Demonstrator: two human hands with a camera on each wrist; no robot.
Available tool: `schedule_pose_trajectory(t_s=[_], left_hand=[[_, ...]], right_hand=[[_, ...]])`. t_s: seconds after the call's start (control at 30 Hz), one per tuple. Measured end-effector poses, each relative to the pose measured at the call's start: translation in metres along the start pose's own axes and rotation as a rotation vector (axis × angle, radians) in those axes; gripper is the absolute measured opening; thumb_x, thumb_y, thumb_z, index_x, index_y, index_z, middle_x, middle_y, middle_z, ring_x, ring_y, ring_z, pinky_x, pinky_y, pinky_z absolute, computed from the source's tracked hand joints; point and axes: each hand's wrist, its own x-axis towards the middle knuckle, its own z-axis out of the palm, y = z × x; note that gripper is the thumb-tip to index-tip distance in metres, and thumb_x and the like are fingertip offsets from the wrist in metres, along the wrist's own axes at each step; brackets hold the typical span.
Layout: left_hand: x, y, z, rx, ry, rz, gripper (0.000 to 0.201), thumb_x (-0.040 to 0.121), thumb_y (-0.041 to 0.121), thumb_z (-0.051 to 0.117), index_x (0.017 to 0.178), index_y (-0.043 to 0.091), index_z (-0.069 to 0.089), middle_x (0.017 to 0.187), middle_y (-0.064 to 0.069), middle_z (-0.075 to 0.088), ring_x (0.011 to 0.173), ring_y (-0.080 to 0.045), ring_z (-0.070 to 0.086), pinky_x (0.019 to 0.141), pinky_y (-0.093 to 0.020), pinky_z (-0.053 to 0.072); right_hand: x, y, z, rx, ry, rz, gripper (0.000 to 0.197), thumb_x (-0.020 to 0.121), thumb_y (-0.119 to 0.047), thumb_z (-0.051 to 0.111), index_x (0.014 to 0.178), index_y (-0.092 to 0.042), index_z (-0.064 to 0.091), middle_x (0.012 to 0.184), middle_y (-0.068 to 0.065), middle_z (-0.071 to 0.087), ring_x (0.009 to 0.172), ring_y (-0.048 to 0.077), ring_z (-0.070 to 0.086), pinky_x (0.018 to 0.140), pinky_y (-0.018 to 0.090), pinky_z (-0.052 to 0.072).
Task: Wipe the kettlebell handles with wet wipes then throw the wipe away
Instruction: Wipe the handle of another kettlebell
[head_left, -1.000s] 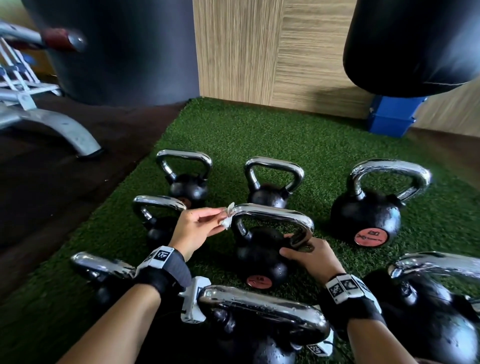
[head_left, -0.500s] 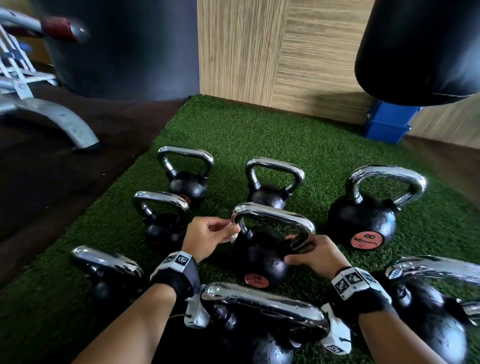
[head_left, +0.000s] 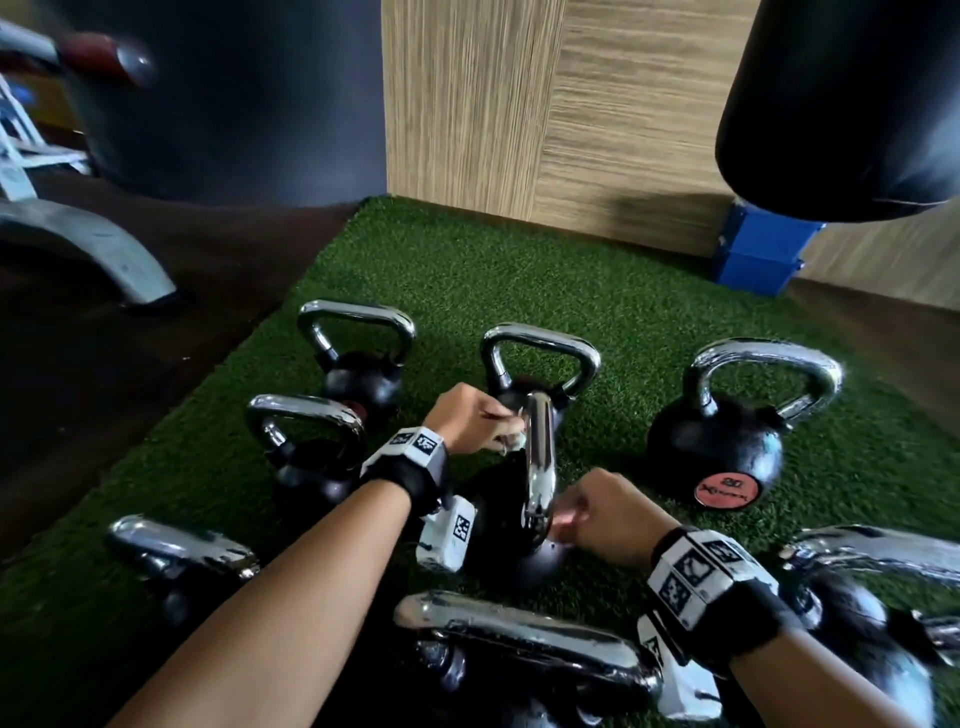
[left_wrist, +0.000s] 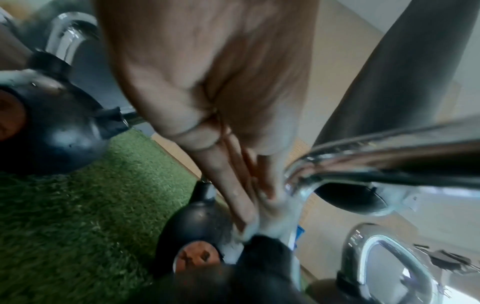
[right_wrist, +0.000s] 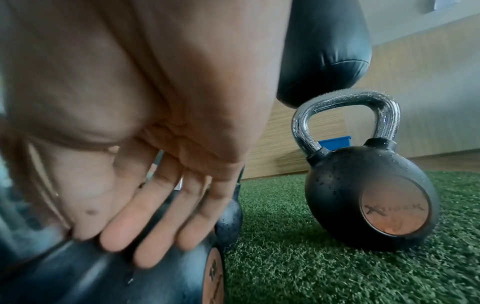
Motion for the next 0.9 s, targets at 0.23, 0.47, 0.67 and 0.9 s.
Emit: schedule_pose_trajectory(t_s=[0.23, 0.47, 0.67, 0.9], left_hand=[[-0.012, -0.023, 0.011, -0.166, -0.004, 0.108, 0.022, 0.088, 0.005, 0.077, 0.109, 0.002, 0.076, 0.082, 0.008, 0.079, 0.078, -0.001, 0.074, 0.071, -0.016, 0.059], [0.000, -0.003, 0.006, -0.036, 0.218, 0.171, 0.025, 0.080, 0.026, 0.088, 0.102, 0.018, 0.082, 0.100, -0.003, 0.080, 0.096, -0.009, 0.075, 0.089, -0.029, 0.060], [-0.008, 0.011, 0.001, -0.043, 0.192, 0.210, 0.029, 0.082, 0.024, 0.086, 0.109, 0.017, 0.080, 0.107, 0.001, 0.079, 0.101, -0.009, 0.074, 0.096, -0.038, 0.059], [-0.020, 0.031, -0.020, -0.070, 0.012, 0.223, 0.025, 0.080, 0.008, 0.084, 0.100, 0.022, 0.081, 0.094, 0.009, 0.080, 0.090, -0.003, 0.073, 0.087, -0.019, 0.057]], right_hand=[[0.037, 0.011, 0.016, 0.211, 0.043, 0.116, 0.094, 0.083, -0.026, 0.078, 0.156, -0.019, 0.020, 0.146, 0.010, 0.044, 0.135, 0.024, 0.045, 0.112, 0.039, 0.040], [0.038, 0.012, 0.031, 0.577, -0.040, 0.011, 0.035, 0.088, 0.001, 0.071, 0.116, -0.010, 0.053, 0.084, -0.015, 0.073, 0.076, -0.014, 0.064, 0.072, 0.008, 0.048], [0.029, 0.001, 0.029, 0.610, -0.025, 0.072, 0.059, 0.089, -0.006, 0.071, 0.140, -0.001, 0.041, 0.112, 0.003, 0.062, 0.095, 0.008, 0.059, 0.079, 0.009, 0.049], [0.031, 0.002, 0.031, 0.639, -0.012, 0.144, 0.071, 0.088, -0.011, 0.073, 0.148, -0.006, 0.035, 0.132, 0.013, 0.059, 0.118, 0.024, 0.059, 0.099, 0.030, 0.049]])
